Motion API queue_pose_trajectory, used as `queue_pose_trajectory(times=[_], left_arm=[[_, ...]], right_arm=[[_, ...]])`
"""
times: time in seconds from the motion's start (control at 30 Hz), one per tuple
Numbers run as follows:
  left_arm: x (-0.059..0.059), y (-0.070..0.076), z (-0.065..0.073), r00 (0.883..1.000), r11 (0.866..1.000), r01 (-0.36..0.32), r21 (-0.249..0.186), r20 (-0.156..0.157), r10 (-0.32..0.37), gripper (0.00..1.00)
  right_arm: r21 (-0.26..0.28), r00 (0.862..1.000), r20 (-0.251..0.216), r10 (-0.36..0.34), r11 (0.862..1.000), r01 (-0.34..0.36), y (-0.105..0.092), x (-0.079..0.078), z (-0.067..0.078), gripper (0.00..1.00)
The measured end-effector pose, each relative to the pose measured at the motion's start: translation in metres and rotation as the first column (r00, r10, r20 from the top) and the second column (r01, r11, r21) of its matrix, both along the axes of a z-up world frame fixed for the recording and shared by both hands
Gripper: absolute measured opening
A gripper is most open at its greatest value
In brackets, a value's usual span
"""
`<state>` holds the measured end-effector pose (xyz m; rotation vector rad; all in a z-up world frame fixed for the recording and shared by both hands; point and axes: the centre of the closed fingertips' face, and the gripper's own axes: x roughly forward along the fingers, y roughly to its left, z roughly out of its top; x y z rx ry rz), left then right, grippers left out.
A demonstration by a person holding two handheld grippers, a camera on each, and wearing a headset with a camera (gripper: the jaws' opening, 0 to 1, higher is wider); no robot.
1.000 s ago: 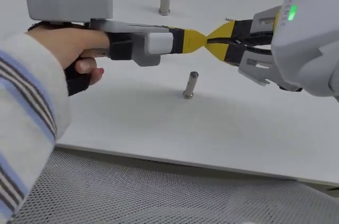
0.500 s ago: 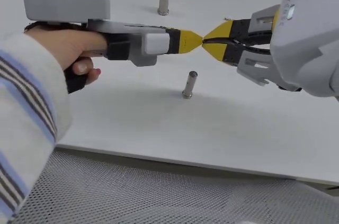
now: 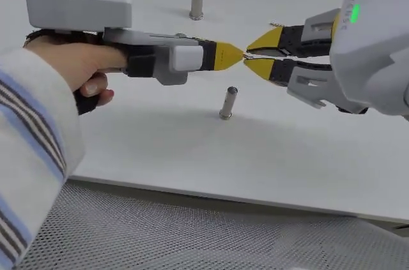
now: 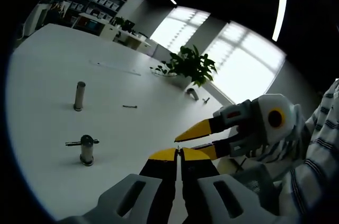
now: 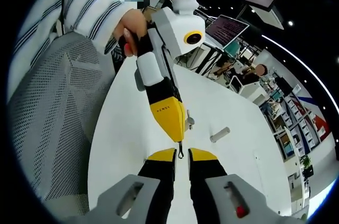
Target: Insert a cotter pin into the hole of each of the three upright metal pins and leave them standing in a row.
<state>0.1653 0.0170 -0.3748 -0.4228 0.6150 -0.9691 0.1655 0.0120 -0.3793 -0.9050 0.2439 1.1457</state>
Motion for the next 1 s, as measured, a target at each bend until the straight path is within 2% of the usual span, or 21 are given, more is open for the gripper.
queue_pose_trajectory(times=[0.13, 0.2, 0.3, 0.4, 0.43, 0.6, 0.7, 0.77, 0.87, 1.0], left_arm=[[-0.002, 0.001, 0.0, 1.0, 1.0, 0.014, 0.012, 0.021, -0.014, 0.0], [-0.004, 0.002, 0.001, 0.999, 0.999, 0.027, 0.028, 0.043, -0.029, 0.0], [-0.007, 0.002, 0.002, 0.996, 0.997, 0.054, 0.051, 0.075, -0.057, 0.0], [-0.011, 0.001, 0.002, 0.989, 0.993, 0.089, 0.082, 0.112, -0.097, 0.0], [-0.012, 0.001, 0.002, 0.987, 0.992, 0.094, 0.085, 0.119, -0.104, 0.0], [-0.019, -0.004, 0.002, 0.978, 0.985, 0.137, 0.103, 0.141, -0.151, 0.0], [-0.021, -0.006, -0.002, 0.977, 0.982, 0.15, 0.112, 0.134, -0.164, 0.0], [-0.022, -0.007, -0.003, 0.974, 0.979, 0.161, 0.124, 0.143, -0.178, 0.0], [-0.027, -0.008, -0.006, 0.962, 0.969, 0.189, 0.159, 0.166, -0.215, 0.0], [-0.031, -0.009, -0.009, 0.943, 0.952, 0.223, 0.21, 0.202, -0.265, 0.0]], right_arm=[[0.027, 0.998, -0.066, -0.02, 0.999, 0.022, -0.003, 0.0, -0.004, 0.07], [0.041, 0.992, -0.122, -0.032, 0.998, 0.037, -0.004, -0.002, -0.008, 0.07], [0.077, 0.979, -0.201, -0.045, 0.995, 0.062, 0.0, -0.008, -0.01, 0.07], [0.112, 0.967, -0.25, -0.044, 0.991, 0.075, 0.001, -0.008, -0.011, 0.07], [0.126, 0.956, -0.29, -0.039, 0.989, 0.078, 0.002, -0.012, -0.013, 0.07], [0.133, 0.946, -0.32, -0.043, 0.987, 0.09, -0.002, -0.013, -0.015, 0.04], [0.134, 0.939, -0.342, -0.04, 0.987, 0.091, -0.004, -0.015, -0.018, 0.01], [0.133, 0.934, -0.356, -0.036, 0.987, 0.089, -0.005, -0.018, -0.02, 0.0], [0.135, 0.927, -0.373, -0.028, 0.987, 0.084, -0.006, -0.022, -0.021, 0.0], [0.126, 0.925, -0.379, -0.016, 0.99, 0.069, -0.007, -0.027, -0.023, 0.0]])
